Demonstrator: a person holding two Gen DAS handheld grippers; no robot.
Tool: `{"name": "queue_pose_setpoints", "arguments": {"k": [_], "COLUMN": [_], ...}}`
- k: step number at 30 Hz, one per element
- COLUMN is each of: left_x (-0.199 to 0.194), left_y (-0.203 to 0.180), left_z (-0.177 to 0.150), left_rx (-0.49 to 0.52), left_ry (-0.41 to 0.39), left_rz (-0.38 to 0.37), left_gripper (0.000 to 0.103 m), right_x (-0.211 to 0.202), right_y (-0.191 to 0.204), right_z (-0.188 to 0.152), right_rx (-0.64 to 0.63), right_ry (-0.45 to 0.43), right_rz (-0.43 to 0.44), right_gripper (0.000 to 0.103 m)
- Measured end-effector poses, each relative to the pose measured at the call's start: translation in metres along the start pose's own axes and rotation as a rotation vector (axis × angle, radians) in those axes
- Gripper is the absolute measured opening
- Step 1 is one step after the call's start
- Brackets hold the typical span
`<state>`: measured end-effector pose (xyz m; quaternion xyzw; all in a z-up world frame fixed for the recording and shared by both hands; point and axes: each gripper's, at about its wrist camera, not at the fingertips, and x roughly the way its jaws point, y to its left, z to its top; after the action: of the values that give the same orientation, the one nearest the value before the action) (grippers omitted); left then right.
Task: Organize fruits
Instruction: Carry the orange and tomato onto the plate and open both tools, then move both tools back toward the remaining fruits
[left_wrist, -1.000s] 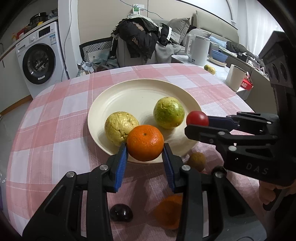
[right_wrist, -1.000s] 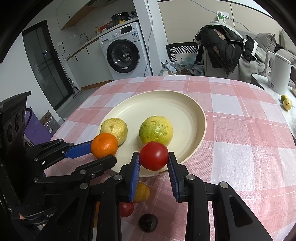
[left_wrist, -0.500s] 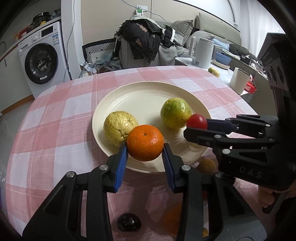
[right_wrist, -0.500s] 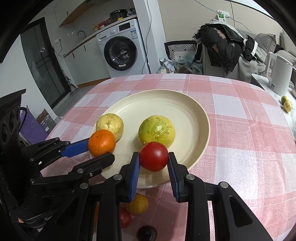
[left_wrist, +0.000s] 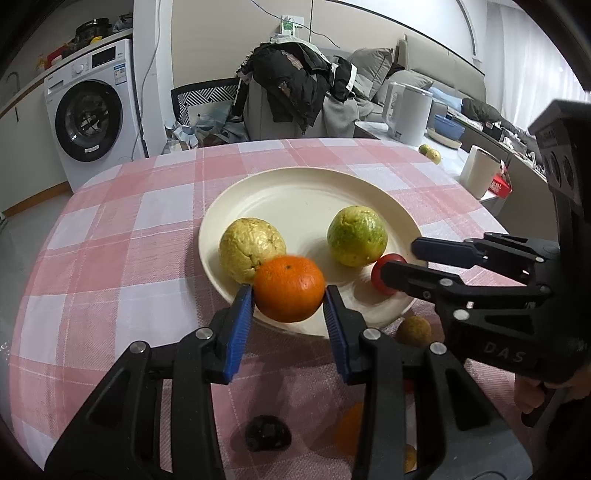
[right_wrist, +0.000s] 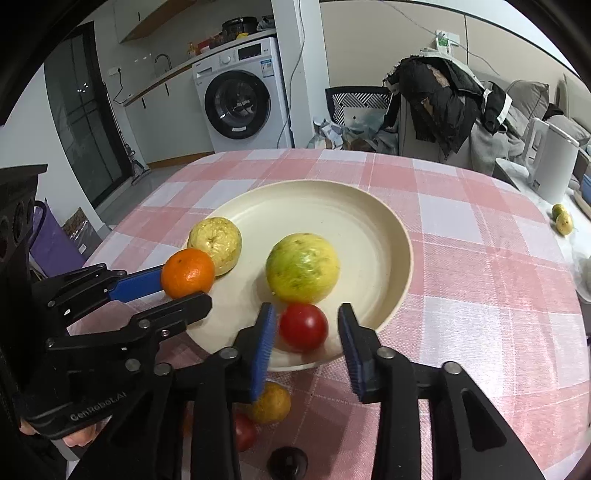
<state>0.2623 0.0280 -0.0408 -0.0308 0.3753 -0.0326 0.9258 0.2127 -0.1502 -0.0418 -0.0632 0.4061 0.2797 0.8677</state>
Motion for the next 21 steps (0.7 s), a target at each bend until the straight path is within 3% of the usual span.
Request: {"name": "queue_pose_setpoints", "arguments": {"k": [4,8,9,12,17,21], "left_x": [-0.015,-0.036,-0.042,-0.058,-0.081,-0.092], "left_y": [0.004,0.007,0.008,0.010,0.014,0.020], "left_z": [-0.002,-0.005,-0.007,-0.011,-0.021,-0.029], "left_rx": [-0.001,-0.004,-0.003,0.000,-0.004,-0.032], "left_ry": [-0.035,-0.078,-0.093,-0.120,-0.155,-0.161], "left_rz": [0.006,0.017,0.024,0.042,0.066,0.062], "left_gripper": [0.037,0.053,0.060,0.080,0.085,0.099], "right_x": [-0.010,-0.023,-0.027,-0.036,-0.049,-0.059], "right_y": [-0.001,-0.005,-0.005,-0.004,0.004,0.010], "right_z": [-0.003,-0.009,-0.010,-0.014,-0.021,-0.028], "right_rx": [0.001,0.015,0.018,0.011,-0.017,-0.029], "right_ry": [-0.020,-0.045,-0.058,-0.063,-0.098,-0.121], "right_rz": [-0.010,-0.014,-0.019,-0.011,-0.006,0.017], "right_gripper": [0.054,0.088,0.091,0.099,0.103,0.103]}}
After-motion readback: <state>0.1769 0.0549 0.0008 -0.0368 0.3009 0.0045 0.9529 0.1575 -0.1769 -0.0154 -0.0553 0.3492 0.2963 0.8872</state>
